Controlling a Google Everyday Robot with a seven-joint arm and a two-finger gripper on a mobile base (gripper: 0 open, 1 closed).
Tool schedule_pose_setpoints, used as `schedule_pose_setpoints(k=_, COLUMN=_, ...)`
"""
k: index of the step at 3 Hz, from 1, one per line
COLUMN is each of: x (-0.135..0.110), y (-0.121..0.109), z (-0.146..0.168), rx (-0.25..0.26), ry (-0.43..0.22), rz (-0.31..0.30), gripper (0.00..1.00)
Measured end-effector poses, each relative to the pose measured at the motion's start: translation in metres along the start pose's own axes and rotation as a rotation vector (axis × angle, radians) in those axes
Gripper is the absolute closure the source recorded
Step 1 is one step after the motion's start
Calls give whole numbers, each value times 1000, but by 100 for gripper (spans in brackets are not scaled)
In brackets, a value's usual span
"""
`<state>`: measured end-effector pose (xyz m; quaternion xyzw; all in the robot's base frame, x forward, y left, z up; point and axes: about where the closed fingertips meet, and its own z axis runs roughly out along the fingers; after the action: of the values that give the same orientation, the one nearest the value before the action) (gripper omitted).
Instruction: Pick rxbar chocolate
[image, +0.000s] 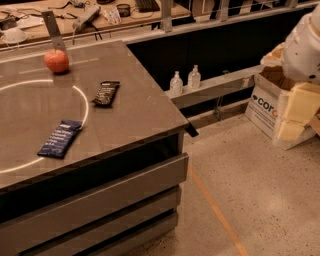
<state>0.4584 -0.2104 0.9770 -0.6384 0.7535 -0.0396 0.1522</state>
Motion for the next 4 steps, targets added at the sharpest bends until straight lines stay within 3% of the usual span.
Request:
schedule_pose_setpoints(k=1, x=-23, y=-37, z=18, rx=-59, ry=-13, rz=-177, gripper=0)
schedule_pose_setpoints(k=2, x=-69, y=-74, z=46, rx=-107, ry=-54, rz=-407, gripper=0)
schedule_pose_setpoints(k=3, x=-121, y=-89, z=71, rx=-134, ry=-99, rz=-639, gripper=0)
schedule_pose_setpoints(k=4, x=-135, y=-100, z=75, rx=-88, ry=-119, rz=-691, gripper=0)
